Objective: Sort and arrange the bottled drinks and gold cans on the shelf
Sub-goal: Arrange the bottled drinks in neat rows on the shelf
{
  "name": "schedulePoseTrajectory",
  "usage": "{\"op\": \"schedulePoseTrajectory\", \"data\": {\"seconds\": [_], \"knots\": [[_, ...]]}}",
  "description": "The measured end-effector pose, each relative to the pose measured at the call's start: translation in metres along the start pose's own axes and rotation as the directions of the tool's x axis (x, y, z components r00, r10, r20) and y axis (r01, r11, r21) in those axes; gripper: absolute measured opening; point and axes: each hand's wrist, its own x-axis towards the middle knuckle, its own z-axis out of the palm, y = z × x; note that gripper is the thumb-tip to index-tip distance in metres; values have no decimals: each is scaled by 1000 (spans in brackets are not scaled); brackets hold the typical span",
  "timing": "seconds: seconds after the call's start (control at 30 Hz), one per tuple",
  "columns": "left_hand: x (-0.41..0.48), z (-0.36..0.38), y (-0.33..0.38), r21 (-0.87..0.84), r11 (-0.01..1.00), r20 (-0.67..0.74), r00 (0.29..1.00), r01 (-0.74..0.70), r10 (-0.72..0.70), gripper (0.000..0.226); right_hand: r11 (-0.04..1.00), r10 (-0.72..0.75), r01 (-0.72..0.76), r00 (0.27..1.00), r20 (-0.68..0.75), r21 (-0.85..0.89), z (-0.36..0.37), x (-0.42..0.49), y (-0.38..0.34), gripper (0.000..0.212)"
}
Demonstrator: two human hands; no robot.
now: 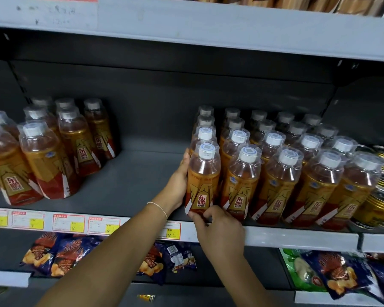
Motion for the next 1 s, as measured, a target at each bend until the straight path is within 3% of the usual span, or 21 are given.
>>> {"op": "schedulePoseTrajectory", "data": {"seconds": [0.13,0.23,0.33,0.43,0.7,0.83,1.0], "knots": [[-4,2,2,-11,1000,-24,1000,16,-17,60,999,6,-6,1000,9,-42,-2,0,-1,36],[-8,4,7,44,998,-88,995,51,-47,55,992,30,-12,989,142,-126,-6,4,-2,41],[-12,3,8,188,980,-189,982,61,-25,49,986,34,-1,979,199,-166,-11,8,-5,38],[-24,-4,11,390,921,-257,962,19,89,41,984,-3,39,979,202,-172,-14,7,-8,34],[-56,-37,41,776,629,-94,978,-46,186,37,981,-190,178,961,202,78,-1,14,-46,24],[-74,-71,70,810,575,-40,969,-110,243,24,964,-262,244,935,237,104,13,20,-76,23],[-107,-132,103,839,536,-115,932,-95,344,22,942,-329,296,905,268,159,39,23,-127,22]]}}
